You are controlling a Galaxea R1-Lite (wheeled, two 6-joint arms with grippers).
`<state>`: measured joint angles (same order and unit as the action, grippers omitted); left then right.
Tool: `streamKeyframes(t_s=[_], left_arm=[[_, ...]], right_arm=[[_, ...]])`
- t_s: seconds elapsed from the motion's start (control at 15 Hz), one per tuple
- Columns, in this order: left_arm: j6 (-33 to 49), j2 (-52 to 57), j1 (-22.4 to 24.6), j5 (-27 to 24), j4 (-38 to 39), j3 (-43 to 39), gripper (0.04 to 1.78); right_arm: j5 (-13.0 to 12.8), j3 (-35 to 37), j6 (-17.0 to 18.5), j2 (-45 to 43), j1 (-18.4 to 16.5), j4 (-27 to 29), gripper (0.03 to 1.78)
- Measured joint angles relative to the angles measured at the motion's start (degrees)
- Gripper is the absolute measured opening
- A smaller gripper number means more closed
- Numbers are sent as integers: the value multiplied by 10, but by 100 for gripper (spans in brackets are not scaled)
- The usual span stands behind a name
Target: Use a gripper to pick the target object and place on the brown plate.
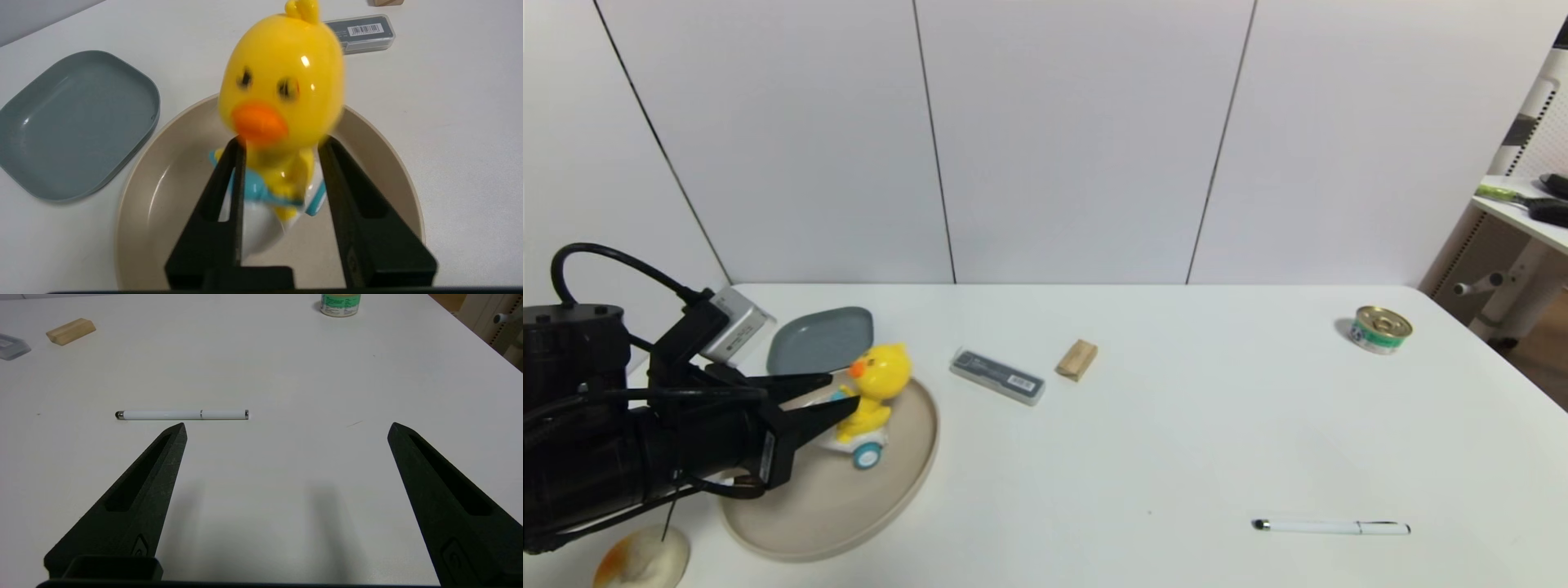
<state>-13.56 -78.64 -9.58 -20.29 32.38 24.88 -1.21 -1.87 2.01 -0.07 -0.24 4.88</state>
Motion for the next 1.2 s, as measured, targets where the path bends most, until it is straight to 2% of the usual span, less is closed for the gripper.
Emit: streamKeyframes(t_s=[0.33,0.6,0.8,1.0,1.2], left_arm=[[3,20,0,2,-1,-11,120],[-2,81,4,33,-6,1,140],[-6,146,6,64,-31,43,150],[-23,237,13,83,-131,89,156],[-9,355,56,86,-270,110,161]], right_arm=[[0,0,0,0,0,0,170],[0,0,0,0,0,0,170],[0,0,0,0,0,0,170],[0,0,0,0,0,0,170],[0,0,0,0,0,0,170]])
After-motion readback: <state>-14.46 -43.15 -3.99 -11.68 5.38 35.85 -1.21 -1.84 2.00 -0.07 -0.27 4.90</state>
